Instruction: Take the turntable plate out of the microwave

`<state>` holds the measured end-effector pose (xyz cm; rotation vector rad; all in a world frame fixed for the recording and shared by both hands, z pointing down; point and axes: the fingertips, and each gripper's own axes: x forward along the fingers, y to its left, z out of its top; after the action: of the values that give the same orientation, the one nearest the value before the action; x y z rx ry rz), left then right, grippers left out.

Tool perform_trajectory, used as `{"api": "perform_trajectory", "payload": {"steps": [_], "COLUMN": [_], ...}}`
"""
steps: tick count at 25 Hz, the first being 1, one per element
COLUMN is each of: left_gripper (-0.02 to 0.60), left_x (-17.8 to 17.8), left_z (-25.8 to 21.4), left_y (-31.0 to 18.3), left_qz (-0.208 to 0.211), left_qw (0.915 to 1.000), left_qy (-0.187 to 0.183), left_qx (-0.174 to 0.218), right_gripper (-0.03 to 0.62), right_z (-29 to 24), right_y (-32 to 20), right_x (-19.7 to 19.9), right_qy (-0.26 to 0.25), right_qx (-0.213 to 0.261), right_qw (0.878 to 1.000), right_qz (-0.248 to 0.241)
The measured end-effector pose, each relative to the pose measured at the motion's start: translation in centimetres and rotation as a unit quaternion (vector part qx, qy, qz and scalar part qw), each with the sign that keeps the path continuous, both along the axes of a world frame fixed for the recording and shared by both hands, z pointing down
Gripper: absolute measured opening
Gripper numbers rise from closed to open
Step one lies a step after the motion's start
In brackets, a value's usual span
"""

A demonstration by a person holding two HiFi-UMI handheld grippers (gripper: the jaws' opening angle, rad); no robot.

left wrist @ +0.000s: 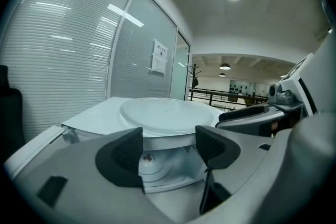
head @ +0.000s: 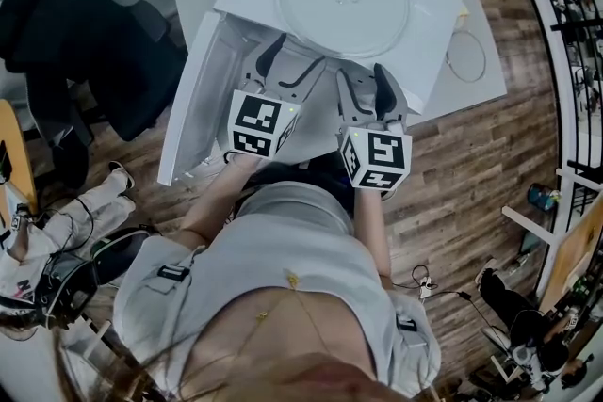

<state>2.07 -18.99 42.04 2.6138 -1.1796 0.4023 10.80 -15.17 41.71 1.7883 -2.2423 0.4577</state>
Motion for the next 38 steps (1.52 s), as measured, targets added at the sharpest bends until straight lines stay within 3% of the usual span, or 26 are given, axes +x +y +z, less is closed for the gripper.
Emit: {"api": "perform_trajectory", "payload": {"steps": [22,38], "left_gripper": [0.328,0.327], "left_x": [0.6,0.1], "left_z": [0.1,0.0], "left_y": [0.0,2.5], "left_qz": [0.008,0.033], "left_qw": [0.9999,0.9994], "left_qy": [0.005,0.009], "left_qx": [0.006,-0.001], "right_gripper": [0.255,0.253], "right_z": [-0.2,-0.9], "right_y": [0.5,1.6], "right_x": [0.4,-1.0], "right_qy": [-0.008,-0.004], "right_qx": [0.007,0.036], "right_qw": [1.0,0.999], "right_qz": [0.008,-0.023]}}
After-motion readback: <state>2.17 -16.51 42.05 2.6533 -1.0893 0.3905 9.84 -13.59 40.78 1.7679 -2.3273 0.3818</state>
